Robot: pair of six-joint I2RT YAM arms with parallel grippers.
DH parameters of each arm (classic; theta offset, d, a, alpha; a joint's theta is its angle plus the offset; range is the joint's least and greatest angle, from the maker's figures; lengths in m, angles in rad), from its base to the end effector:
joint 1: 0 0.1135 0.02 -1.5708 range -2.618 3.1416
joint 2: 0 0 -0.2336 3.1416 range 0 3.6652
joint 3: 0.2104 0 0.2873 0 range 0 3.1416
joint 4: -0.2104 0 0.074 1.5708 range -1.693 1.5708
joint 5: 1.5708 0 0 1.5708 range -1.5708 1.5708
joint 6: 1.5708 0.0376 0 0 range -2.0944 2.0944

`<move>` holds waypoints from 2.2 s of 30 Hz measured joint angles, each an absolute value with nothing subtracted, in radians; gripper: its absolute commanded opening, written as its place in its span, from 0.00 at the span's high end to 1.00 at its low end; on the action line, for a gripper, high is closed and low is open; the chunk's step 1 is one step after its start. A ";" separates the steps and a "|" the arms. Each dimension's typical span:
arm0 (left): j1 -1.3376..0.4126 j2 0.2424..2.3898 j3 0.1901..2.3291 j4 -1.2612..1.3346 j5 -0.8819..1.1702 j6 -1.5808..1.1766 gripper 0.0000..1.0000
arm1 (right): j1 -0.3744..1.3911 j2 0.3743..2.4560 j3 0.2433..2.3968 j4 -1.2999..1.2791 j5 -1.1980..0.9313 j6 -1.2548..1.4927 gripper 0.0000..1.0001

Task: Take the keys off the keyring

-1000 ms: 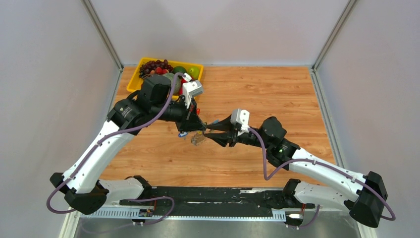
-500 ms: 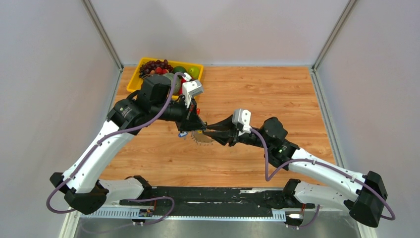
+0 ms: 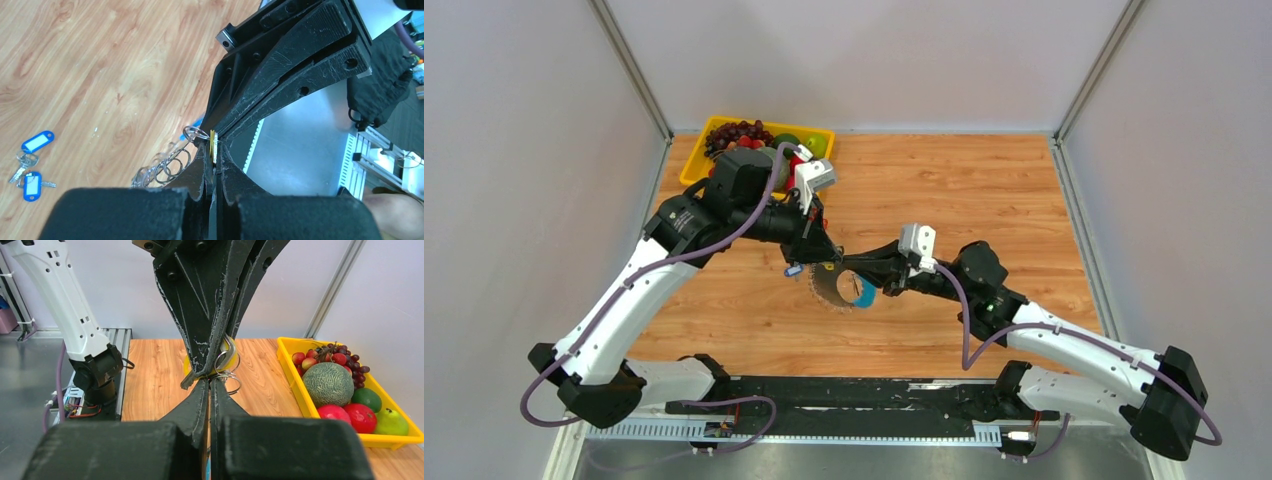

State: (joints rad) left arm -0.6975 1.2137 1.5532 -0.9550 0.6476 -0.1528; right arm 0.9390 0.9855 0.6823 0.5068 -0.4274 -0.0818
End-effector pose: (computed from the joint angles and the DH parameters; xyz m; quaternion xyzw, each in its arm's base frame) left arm 0.1910 -0.1896 0.4225 0.3673 0.7715 -0.4372 0.2805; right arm 0.1546 0.2376 0.3035 -0.4450 0.4582 0.4367 0.6335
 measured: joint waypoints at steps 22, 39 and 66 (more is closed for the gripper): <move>-0.714 1.242 1.570 -1.023 0.744 -0.274 1.00 | 1.005 0.885 0.637 0.454 -0.528 -0.244 1.00; -0.685 1.335 1.592 -1.156 0.753 -0.297 1.00 | 1.098 0.907 0.707 0.205 -0.403 -0.432 1.00; -0.525 1.451 1.323 -0.767 0.280 -0.281 0.99 | 1.109 0.838 0.683 0.155 0.081 -0.215 0.97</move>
